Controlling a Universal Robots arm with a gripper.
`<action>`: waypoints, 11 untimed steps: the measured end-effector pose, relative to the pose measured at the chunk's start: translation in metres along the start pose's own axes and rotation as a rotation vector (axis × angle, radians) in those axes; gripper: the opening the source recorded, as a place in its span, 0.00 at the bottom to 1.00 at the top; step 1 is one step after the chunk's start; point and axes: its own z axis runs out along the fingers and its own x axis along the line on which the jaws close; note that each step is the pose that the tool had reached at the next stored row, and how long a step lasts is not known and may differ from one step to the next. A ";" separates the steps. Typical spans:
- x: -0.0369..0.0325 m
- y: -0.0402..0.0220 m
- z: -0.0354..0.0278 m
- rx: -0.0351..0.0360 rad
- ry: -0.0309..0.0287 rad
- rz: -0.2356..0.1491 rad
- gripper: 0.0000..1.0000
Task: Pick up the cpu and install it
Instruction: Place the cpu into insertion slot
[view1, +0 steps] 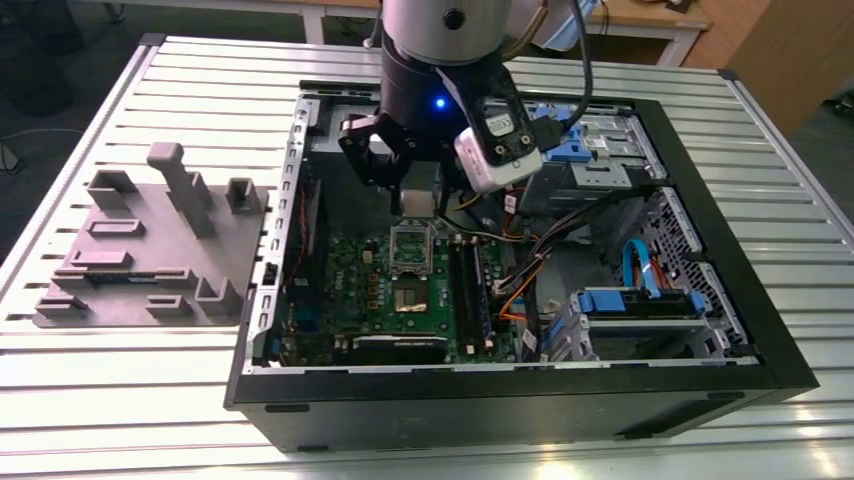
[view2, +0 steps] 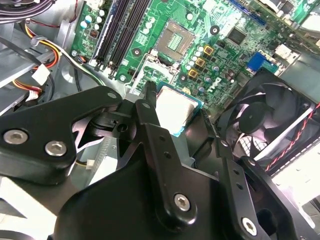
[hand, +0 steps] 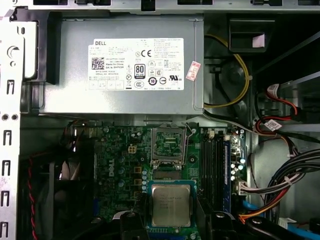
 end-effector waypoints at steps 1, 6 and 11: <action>0.0000 0.0000 0.0003 0.0000 0.0000 0.000 0.47; -0.0001 -0.0004 0.0043 -0.0001 0.0000 0.000 0.47; -0.0001 -0.0006 0.0052 0.0000 0.0000 0.000 0.47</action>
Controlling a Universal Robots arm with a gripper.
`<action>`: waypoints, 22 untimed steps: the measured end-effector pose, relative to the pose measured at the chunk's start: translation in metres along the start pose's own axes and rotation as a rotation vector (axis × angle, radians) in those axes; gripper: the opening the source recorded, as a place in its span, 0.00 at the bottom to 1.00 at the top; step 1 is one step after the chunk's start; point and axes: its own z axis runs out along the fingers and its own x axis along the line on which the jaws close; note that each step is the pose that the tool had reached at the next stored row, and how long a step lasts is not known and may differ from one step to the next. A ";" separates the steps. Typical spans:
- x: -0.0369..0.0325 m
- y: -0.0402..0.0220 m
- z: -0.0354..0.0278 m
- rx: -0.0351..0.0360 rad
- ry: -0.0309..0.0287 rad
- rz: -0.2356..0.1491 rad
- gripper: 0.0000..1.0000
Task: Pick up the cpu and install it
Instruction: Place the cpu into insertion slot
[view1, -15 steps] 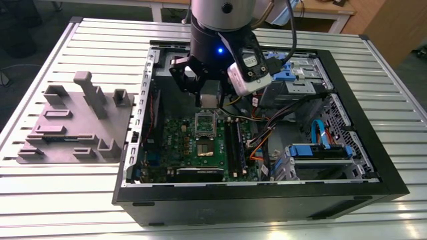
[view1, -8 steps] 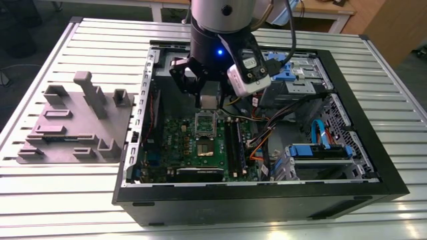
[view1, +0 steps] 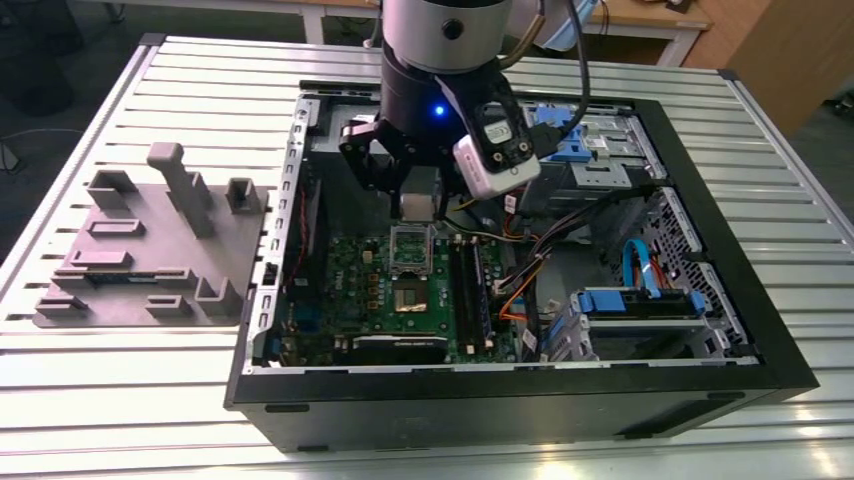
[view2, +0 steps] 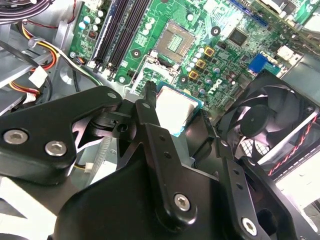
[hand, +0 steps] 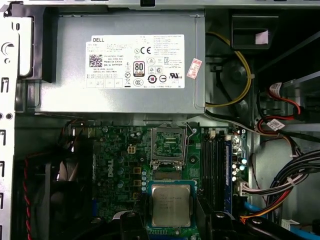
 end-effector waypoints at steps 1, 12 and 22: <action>0.0000 -0.0001 0.0002 -0.0001 0.0000 0.000 0.47; -0.0001 -0.0025 0.0023 -0.0003 -0.0001 0.000 0.47; -0.0001 -0.0030 0.0024 0.0000 0.0000 0.000 0.47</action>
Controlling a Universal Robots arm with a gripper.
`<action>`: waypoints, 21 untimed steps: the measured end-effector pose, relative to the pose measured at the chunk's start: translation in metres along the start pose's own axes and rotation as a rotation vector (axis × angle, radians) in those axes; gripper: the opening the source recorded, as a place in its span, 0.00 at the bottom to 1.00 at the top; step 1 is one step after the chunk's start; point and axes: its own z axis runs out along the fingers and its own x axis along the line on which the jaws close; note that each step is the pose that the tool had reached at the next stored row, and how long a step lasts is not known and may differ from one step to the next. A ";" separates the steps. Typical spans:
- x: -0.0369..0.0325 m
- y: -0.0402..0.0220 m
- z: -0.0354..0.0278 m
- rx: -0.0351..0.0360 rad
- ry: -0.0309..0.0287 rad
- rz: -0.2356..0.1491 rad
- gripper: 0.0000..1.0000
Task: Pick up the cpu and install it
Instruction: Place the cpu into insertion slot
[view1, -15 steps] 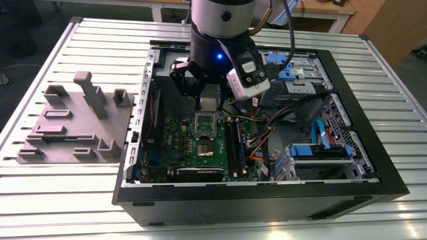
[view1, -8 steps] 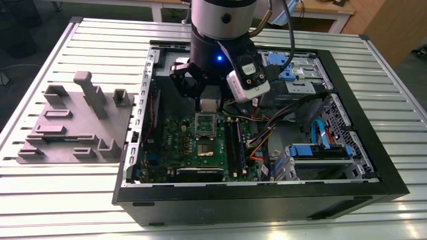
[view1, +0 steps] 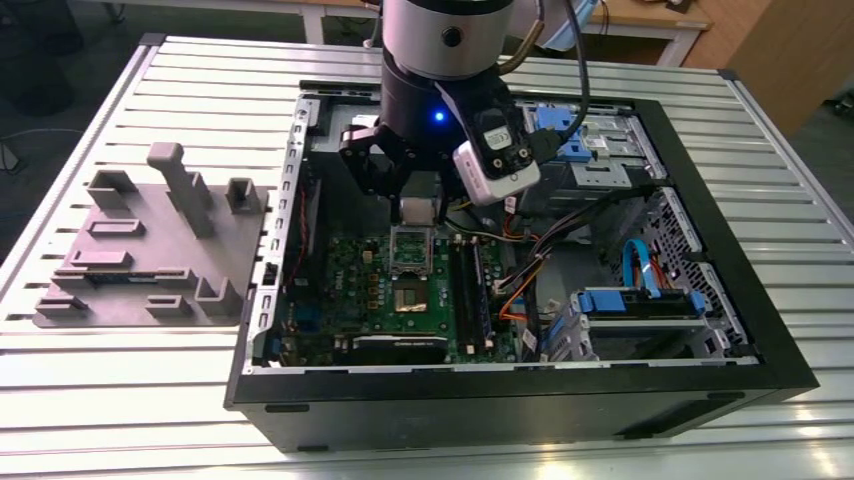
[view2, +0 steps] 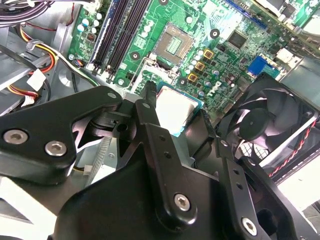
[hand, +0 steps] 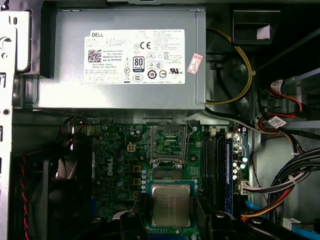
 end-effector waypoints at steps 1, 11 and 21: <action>0.0000 0.0000 0.0001 0.0001 0.0000 0.000 0.47; -0.0002 -0.0044 0.0113 -0.0002 0.0083 0.000 0.47; -0.0006 -0.0052 0.0283 -0.0001 0.0143 -0.001 0.47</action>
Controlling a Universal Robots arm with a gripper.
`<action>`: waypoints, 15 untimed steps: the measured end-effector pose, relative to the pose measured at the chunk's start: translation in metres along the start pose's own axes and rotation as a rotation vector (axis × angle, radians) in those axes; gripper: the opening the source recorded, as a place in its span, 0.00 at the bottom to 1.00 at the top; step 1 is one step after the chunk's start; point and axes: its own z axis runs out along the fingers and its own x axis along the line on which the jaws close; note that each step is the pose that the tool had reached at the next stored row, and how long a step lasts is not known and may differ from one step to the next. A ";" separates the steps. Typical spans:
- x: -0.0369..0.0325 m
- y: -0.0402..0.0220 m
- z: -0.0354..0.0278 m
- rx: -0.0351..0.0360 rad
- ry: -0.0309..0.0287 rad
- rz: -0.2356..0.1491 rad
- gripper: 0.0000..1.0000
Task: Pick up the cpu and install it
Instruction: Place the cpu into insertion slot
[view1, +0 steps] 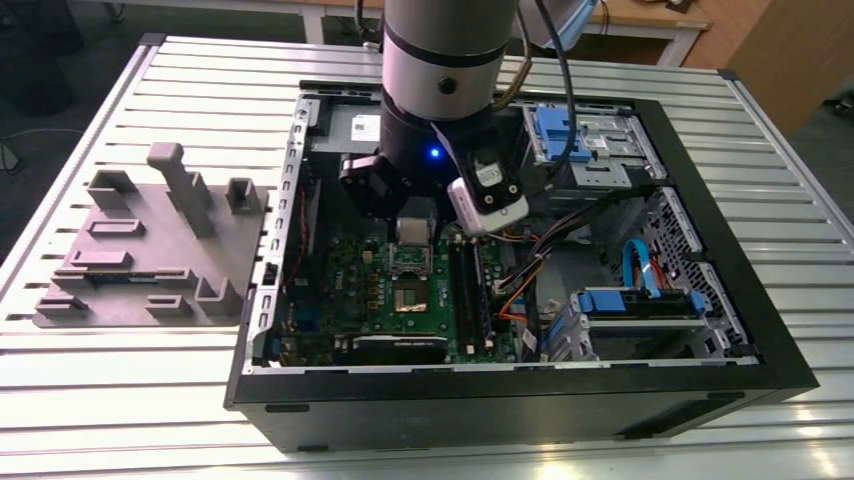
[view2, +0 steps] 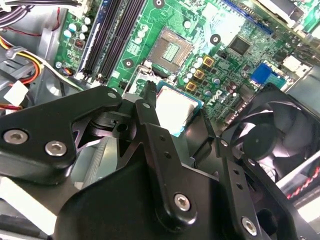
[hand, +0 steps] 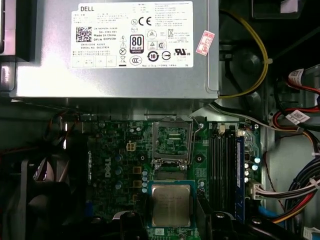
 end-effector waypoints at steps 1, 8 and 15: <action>0.0000 0.0000 0.0000 0.0001 0.0002 0.000 0.47; -0.0001 0.0000 0.0005 0.0000 -0.0045 0.000 0.47; -0.0002 -0.0030 0.0071 0.0021 -0.0198 -0.005 0.47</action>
